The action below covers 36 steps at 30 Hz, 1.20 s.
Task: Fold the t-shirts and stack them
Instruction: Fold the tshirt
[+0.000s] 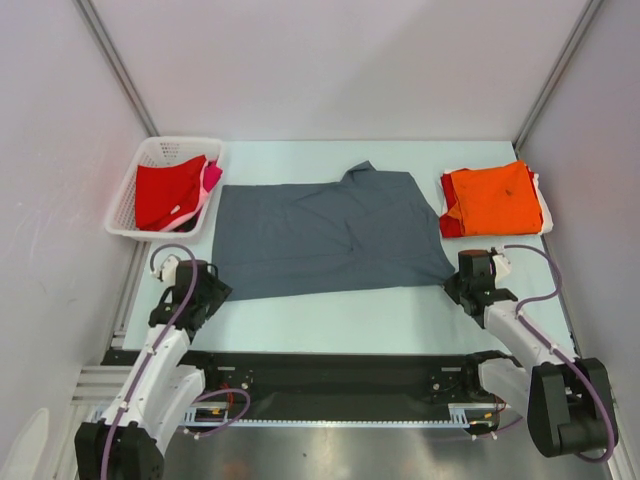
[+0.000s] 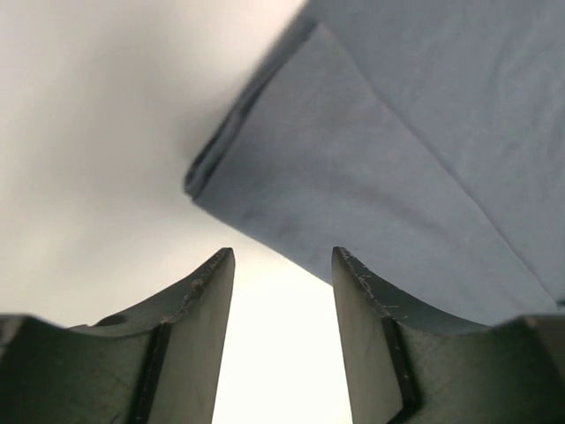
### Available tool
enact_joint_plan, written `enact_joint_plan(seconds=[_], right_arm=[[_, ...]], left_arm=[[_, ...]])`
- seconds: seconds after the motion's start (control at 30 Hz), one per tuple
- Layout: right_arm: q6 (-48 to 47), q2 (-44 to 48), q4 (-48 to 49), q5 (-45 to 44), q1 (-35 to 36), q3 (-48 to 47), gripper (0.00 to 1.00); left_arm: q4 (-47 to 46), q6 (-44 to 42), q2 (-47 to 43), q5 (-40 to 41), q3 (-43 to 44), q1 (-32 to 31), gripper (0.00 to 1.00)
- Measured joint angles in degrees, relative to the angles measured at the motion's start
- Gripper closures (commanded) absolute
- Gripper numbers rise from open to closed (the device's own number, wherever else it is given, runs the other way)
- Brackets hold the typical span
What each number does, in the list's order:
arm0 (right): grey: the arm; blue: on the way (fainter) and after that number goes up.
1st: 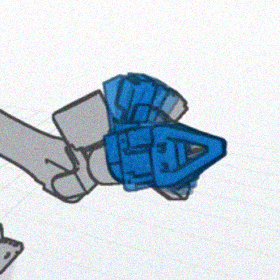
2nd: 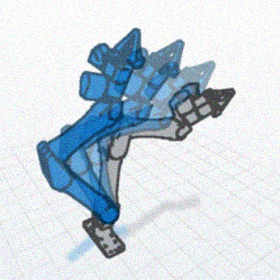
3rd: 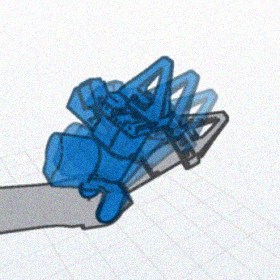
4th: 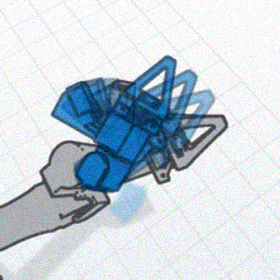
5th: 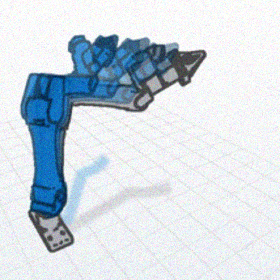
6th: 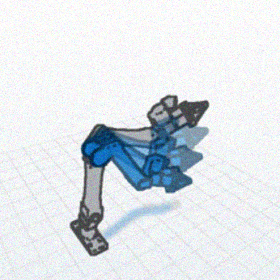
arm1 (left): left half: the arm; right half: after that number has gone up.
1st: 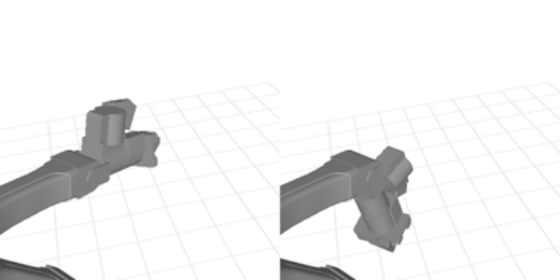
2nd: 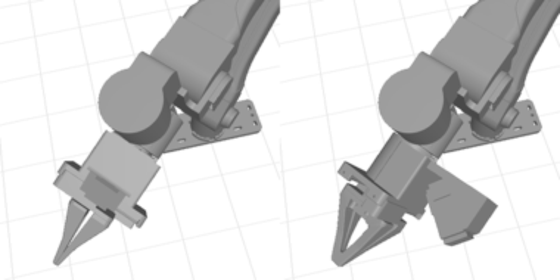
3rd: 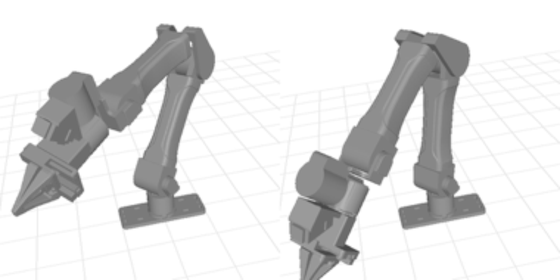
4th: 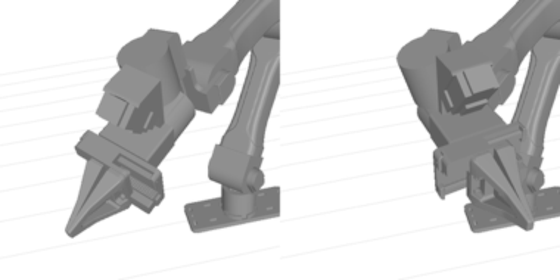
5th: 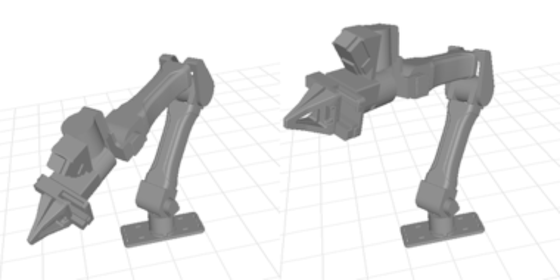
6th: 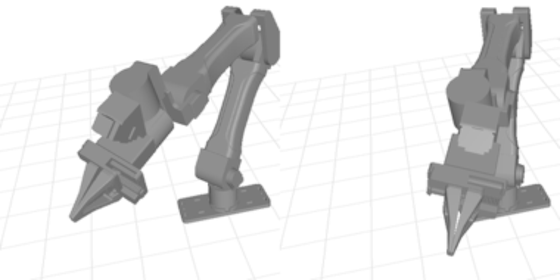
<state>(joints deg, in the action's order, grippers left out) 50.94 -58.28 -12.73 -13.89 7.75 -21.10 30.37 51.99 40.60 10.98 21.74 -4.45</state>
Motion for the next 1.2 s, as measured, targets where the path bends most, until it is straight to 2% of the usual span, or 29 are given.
enact_joint_plan(seconds=[0.13, 0.43, 0.5, 0.53, 0.6, 0.63, 0.83, 1.03, 1.07, 1.1, 1.13, 1.2], right_arm=[[0.48, 1.11, -0.04, -0.11, 0.0, 0.11, 1.0], [1.16, 1.46, -0.02, -0.04, 0.0, 0.74, 1.0], [1.31, 1.53, -0.04, -0.02, 0.0, 0.74, 1.0], [1.42, 1.64, -0.07, 0.0, 0.0, 0.76, 1.0], [1.81, 2.16, -0.26, 0.0, 0.0, 0.85, 1.0], [2.05, 2.62, -0.5, 0.0, 0.0, 0.94, 1.0], [5.2, 5.75, -4.96, -0.24, 0.0, 0.98, 1.0], [8.31, 10.86, -11.54, -0.85, 0.98, 1.01, 1.0], [8.87, 12.24, -12.59, -1.07, 1.44, 1.09, 1.0], [9.27, 13.4, -13.4, -1.16, 1.75, 1.16, 1.0], [9.86, 14.88, -14.38, -1.4, 2.19, 1.18, 0.98], [10.73, 16.79, -15.45, -1.6, 2.82, 1.18, 0.7]], left_arm=[[1.9, 4.31, 0.81, 2.8, -0.11, 0.02, 0.53], [-0.15, 10.54, 6.05, 5.03, -1.81, 0.15, 0.58], [-1.46, 11.45, 7.43, 4.94, -2.38, 0.26, 0.65], [-2.23, 11.91, 8.28, 4.94, -2.62, 0.35, 0.79], [-3.85, 12.79, 9.88, 5.11, -2.67, 0.55, 0.97], [-4.66, 12.92, 10.64, 5.14, -2.67, 0.66, 1.0], [-8.0, 13.46, 11.54, 4.79, -3.58, 2.89, 1.0], [-7.41, 12.48, 7.63, 3.06, -5.29, 7.34, 1.0], [-6.91, 12.33, 6.91, 2.86, -5.33, 7.54, 0.98], [-6.58, 12.15, 6.25, 2.75, -5.38, 7.61, 0.79], [-6.16, 11.54, 5.31, 2.58, -5.46, 7.65, 0.66], [-5.53, 10.56, 3.56, 2.36, -5.57, 7.78, 0.42]])
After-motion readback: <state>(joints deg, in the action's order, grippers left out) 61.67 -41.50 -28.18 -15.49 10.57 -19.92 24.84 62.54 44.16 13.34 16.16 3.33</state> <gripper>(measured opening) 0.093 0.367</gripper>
